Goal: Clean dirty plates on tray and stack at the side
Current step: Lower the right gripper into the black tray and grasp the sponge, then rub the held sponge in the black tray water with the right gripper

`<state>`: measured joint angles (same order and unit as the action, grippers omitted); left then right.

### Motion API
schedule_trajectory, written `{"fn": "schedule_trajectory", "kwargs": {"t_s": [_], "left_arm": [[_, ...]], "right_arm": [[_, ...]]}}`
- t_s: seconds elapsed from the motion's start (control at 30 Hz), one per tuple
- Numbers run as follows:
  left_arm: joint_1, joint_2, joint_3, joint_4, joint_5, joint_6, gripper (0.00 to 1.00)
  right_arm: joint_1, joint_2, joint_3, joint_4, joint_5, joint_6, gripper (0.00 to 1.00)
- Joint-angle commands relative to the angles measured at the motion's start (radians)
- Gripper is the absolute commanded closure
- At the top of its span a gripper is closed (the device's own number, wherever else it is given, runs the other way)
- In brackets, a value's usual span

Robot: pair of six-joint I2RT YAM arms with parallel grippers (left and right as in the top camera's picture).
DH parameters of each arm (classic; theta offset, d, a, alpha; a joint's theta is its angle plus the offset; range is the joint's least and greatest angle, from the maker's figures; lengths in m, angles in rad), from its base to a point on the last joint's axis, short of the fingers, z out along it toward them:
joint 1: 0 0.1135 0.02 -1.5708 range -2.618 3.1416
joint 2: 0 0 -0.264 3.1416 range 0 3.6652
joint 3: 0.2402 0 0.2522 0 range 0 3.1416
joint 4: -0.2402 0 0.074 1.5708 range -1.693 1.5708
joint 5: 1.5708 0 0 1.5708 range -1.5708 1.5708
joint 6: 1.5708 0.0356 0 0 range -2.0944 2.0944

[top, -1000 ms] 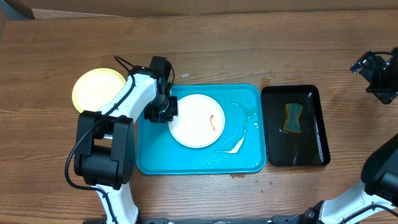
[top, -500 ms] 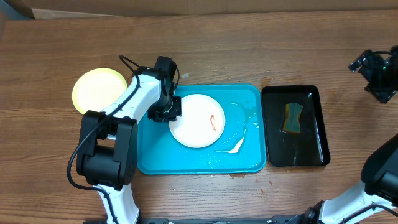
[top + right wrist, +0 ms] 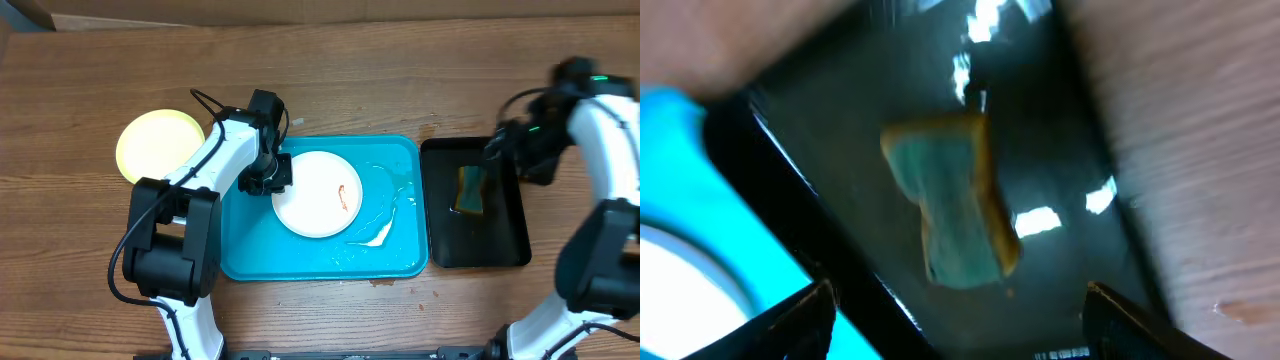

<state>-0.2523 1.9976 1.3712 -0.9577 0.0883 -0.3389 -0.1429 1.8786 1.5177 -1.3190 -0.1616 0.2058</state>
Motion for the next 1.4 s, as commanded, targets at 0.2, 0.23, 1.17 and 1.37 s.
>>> {"fn": "schedule_trajectory", "kwargs": {"t_s": [0.2, 0.23, 1.17, 1.37], "left_arm": [[-0.011, 0.007, -0.003, -0.013, -0.010, -0.017, 0.81], [-0.011, 0.007, -0.003, -0.013, -0.010, -0.017, 0.81], [-0.011, 0.007, -0.003, -0.025, -0.010, -0.017, 0.80], [-0.011, 0.007, -0.003, -0.025, -0.010, -0.017, 0.80]], "right_arm": [[0.163, -0.014, -0.232, 0.130, 0.210, 0.116, 0.21], [0.172, -0.014, -0.253, 0.154, 0.209, 0.116, 0.21], [0.198, -0.014, -0.358, 0.384, 0.214, 0.071, 0.14], [0.198, -0.014, -0.358, 0.497, 0.240, 0.048, 0.18]]}}
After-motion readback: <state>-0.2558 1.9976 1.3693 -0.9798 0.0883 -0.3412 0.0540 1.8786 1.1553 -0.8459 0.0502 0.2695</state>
